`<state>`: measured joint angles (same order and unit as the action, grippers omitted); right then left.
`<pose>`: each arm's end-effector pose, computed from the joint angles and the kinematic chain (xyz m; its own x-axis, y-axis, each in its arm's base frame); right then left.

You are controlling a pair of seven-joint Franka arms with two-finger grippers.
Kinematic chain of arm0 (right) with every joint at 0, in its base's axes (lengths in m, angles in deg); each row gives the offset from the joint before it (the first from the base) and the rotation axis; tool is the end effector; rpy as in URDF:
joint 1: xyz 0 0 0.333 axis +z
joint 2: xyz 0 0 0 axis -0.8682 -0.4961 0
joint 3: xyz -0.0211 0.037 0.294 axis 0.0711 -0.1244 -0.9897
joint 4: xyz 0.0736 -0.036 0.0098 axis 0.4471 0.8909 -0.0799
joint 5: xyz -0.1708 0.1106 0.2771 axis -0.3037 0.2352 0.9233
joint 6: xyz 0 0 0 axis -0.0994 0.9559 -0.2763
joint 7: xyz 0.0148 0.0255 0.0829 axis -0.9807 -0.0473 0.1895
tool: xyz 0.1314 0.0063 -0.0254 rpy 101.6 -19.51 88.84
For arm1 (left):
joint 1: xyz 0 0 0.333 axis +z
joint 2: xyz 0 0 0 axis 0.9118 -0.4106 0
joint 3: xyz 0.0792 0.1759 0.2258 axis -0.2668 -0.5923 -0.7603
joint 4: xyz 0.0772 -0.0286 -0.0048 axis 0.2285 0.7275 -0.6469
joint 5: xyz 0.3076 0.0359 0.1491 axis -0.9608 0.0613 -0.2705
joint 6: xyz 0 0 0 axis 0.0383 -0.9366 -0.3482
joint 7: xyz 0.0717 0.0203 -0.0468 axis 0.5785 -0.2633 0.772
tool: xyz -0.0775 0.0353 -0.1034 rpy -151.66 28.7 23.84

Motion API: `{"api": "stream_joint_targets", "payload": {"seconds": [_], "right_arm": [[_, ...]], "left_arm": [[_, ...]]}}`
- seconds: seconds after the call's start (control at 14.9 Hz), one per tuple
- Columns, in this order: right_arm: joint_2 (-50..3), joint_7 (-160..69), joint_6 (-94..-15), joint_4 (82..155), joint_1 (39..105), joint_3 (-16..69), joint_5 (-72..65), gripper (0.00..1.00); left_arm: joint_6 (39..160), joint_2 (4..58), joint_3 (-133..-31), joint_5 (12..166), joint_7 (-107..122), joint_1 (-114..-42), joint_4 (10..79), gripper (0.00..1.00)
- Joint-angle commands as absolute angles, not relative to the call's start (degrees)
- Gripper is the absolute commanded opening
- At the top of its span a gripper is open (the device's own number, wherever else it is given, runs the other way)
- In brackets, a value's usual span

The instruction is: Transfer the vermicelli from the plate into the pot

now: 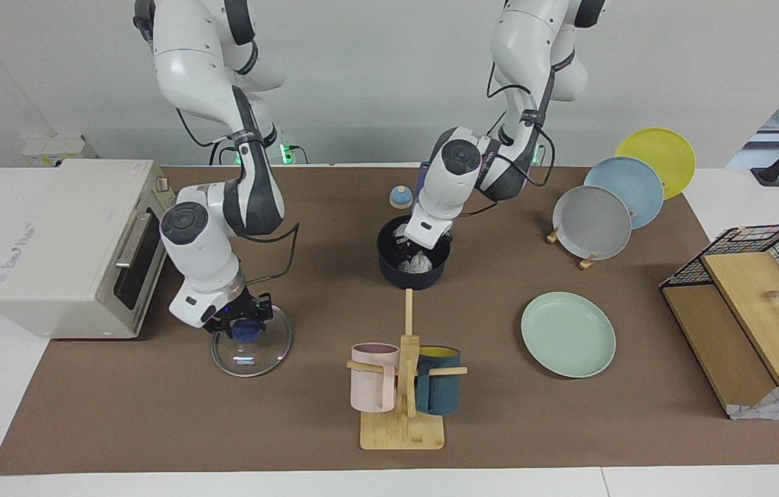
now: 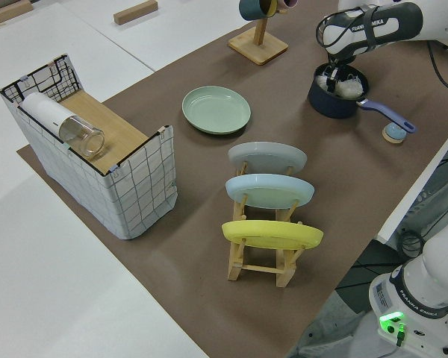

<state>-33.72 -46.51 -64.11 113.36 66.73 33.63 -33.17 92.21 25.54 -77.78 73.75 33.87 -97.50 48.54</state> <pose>0.6166 0.0734 0.3209 0.9710 0.2329 0.0546 0.2336 -0.9723 -0.0069 0.4358 -0.3575 0.3284 0.9831 0.1607 -0.0882 0.1727 -0.9733 0.1514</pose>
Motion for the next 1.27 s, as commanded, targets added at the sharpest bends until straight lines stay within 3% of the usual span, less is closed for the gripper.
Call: {"api": "stream_joint_targets", "payload": {"seconds": [0.0, 0.13, 0.54, 0.8, 1.2], "right_arm": [[-33.2, -45.1, -58.6, 109.8, 66.7, 33.3, -33.4, 0.17], [-33.2, -45.1, -52.3, 105.8, 66.8, 33.3, -33.2, 0.0], [-29.3, -48.7, -42.5, 102.7, 72.1, 32.9, -32.7, 0.0], [-29.1, -62.5, -34.1, 96.2, 78.6, 32.7, -32.4, 0.0], [-28.9, -84.7, -35.1, 96.4, 89.2, 32.6, -32.0, 0.0]], "left_arm": [[78.3, 29.2, -78.1, 73.9, 32.8, -95.3, 40.4, 1.0], [68.2, 31.0, -78.1, 73.8, 32.7, -92.2, 32.8, 1.0], [56.9, 41.4, -78.1, 69.8, 16.4, -78.5, 30.6, 1.0], [53.3, 42.8, -78.1, 67.0, 2.5, -69.0, 31.2, 1.0], [56.9, 44.7, -78.1, 66.9, -3.7, -65.9, 35.6, 1.0]]}}
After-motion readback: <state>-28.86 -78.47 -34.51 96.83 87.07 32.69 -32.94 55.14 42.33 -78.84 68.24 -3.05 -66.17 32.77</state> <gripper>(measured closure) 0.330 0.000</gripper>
